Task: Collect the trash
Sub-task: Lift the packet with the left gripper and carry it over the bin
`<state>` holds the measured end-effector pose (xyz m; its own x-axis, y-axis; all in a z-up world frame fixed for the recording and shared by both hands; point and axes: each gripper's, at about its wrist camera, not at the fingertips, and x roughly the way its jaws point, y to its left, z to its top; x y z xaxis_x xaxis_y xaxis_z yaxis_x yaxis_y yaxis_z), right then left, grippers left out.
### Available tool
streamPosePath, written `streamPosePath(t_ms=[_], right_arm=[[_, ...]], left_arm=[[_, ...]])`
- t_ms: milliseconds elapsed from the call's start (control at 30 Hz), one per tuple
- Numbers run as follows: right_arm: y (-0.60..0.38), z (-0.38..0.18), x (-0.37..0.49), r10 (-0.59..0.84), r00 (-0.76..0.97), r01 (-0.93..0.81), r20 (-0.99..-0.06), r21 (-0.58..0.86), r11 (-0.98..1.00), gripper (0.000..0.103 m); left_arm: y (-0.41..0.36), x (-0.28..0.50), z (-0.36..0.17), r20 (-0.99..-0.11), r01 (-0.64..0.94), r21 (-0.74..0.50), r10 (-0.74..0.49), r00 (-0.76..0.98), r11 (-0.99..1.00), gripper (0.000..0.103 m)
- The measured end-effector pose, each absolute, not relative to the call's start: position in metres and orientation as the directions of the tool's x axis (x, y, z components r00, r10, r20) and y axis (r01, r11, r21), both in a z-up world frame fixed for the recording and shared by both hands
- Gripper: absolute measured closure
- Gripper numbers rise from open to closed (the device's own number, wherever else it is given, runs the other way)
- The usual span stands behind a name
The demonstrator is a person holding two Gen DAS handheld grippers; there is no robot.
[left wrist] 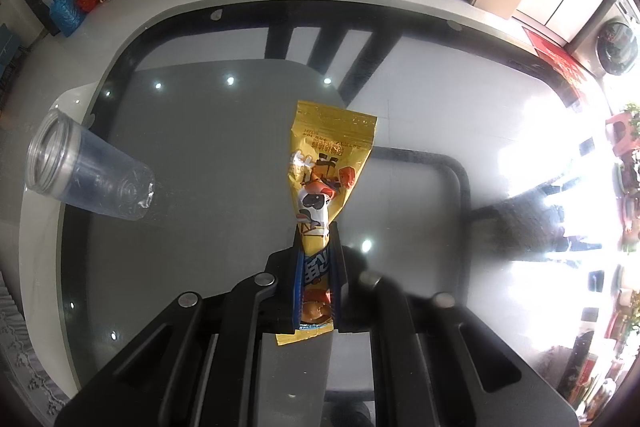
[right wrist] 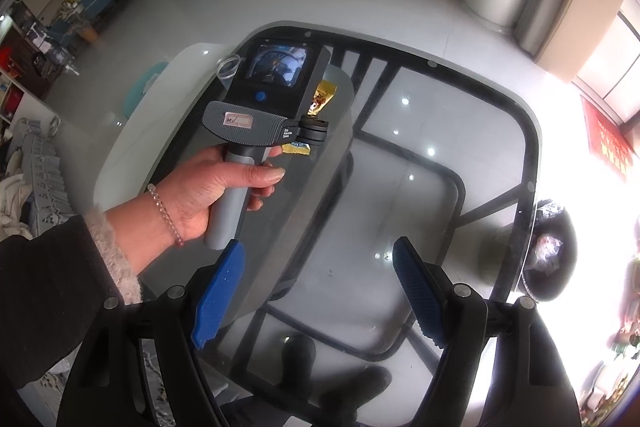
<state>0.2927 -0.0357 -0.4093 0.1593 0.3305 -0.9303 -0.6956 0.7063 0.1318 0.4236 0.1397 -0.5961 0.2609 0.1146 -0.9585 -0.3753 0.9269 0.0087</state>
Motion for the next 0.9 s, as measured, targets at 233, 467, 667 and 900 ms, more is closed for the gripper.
streamPosePath(t_ms=[233,467,667,900], right_arm=[[-0.061,-0.407,0.295,0.336,0.167,-0.665,-0.927,0.146,0.733,0.029],[-0.091,-0.411,0.297,0.339,0.164,-0.629,-0.926,0.166,0.759,0.029],[-0.121,-0.420,0.299,0.330,0.155,-0.596,-0.931,0.178,0.783,0.029],[-0.156,-0.424,0.301,0.335,0.157,-0.553,-0.929,0.198,0.810,0.029]], left_arm=[[0.097,0.442,-0.587,-0.957,-0.293,0.009,0.093,0.274,0.956,0.092],[0.050,0.457,-0.581,-0.956,-0.226,-0.002,0.064,0.285,0.974,0.092],[0.004,0.470,-0.569,-0.950,-0.155,-0.006,0.043,0.310,0.988,0.092],[-0.052,0.484,-0.560,-0.946,-0.069,0.001,0.023,0.323,0.998,0.092]])
